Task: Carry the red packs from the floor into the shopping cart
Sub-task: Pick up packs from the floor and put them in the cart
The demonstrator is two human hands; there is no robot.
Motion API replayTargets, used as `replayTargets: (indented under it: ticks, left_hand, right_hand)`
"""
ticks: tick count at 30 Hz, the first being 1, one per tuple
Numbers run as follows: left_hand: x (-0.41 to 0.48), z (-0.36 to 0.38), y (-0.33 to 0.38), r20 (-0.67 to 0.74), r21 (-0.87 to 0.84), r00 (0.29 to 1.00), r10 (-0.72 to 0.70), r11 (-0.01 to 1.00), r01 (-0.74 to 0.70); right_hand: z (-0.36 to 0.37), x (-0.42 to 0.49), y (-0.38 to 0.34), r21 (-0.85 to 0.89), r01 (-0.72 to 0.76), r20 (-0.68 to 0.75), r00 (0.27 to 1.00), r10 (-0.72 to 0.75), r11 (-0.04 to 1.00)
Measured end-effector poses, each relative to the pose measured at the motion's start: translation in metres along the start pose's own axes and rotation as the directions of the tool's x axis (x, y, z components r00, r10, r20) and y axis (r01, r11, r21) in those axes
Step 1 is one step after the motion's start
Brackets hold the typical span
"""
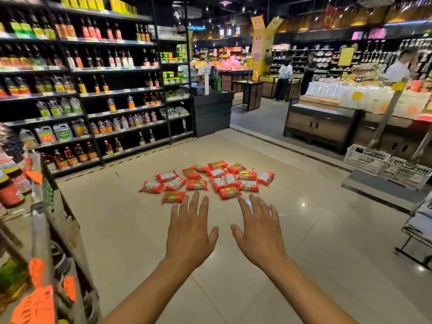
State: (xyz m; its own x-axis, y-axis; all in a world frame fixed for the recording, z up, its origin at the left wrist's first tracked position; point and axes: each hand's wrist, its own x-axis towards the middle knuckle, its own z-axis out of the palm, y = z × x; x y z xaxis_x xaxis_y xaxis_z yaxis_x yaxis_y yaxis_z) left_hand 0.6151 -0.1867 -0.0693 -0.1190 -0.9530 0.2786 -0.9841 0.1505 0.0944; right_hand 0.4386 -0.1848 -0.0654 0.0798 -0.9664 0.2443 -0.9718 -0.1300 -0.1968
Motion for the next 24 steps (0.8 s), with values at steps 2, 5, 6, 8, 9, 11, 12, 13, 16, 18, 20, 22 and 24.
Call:
replayTargets:
  ticks: [2, 5, 6, 8, 9, 11, 12, 13, 16, 18, 20, 22, 24]
  left_hand:
    - [0.033, 0.005, 0.003, -0.002, 0.031, 1.000, -0.016, 0.999, 0.016]
    - [0.085, 0.018, 0.002, -0.043, 0.057, 0.998, -0.043, 0.997, 0.045]
    - [0.102, 0.023, 0.003, -0.064, 0.073, 0.996, -0.054, 0.996, 0.059]
    - [0.132, 0.032, 0.006, -0.078, 0.085, 0.994, -0.072, 0.993, 0.078]
    - [0.145, 0.037, 0.008, -0.085, 0.094, 0.993, -0.078, 0.992, 0.086]
    - [0.169, 0.045, 0.009, -0.094, 0.117, 0.991, -0.091, 0.988, 0.101]
    - [0.180, 0.049, 0.009, -0.088, 0.117, 0.991, -0.101, 0.987, 0.111]
    - [0.190, 0.052, 0.008, -0.082, 0.114, 0.991, -0.109, 0.986, 0.118]
    - [0.219, 0.062, 0.005, -0.099, 0.093, 0.988, -0.122, 0.987, 0.131]
    - [0.238, 0.068, 0.002, -0.101, 0.082, 0.986, -0.131, 0.987, 0.140]
    - [0.257, 0.078, -0.004, -0.085, 0.078, 0.985, -0.148, 0.985, 0.155]
    - [0.277, 0.088, -0.014, -0.093, 0.079, 0.984, -0.153, 0.984, 0.161]
    - [0.299, 0.100, -0.026, -0.088, 0.074, 0.983, -0.158, 0.984, 0.165]
  right_hand:
    - [0.005, 0.037, 0.012, 0.024, 0.014, -0.008, 1.000, -0.014, 1.000]
    - [0.013, 0.090, 0.030, 0.070, 0.043, -0.007, 0.999, -0.042, 0.997]
    - [0.015, 0.107, 0.036, 0.072, 0.054, -0.010, 0.999, -0.053, 0.996]
    - [0.018, 0.140, 0.050, 0.074, 0.078, -0.022, 0.997, -0.077, 0.994]
    - [0.020, 0.156, 0.055, 0.078, 0.092, -0.024, 0.996, -0.090, 0.993]
    - [0.024, 0.186, 0.064, 0.090, 0.107, -0.010, 0.994, -0.106, 0.990]
    - [0.027, 0.200, 0.067, 0.096, 0.112, -0.007, 0.994, -0.112, 0.989]
    - [0.030, 0.212, 0.070, 0.099, 0.118, -0.004, 0.993, -0.118, 0.988]
    - [0.040, 0.245, 0.076, 0.083, 0.146, 0.022, 0.989, -0.148, 0.986]
    - [0.046, 0.266, 0.077, 0.062, 0.161, 0.042, 0.986, -0.164, 0.985]
    - [0.054, 0.288, 0.077, 0.061, 0.160, 0.055, 0.985, -0.164, 0.985]
    - [0.066, 0.310, 0.075, 0.064, 0.163, 0.061, 0.984, -0.167, 0.985]
    - [0.078, 0.334, 0.072, 0.059, 0.176, 0.072, 0.981, -0.180, 0.983]
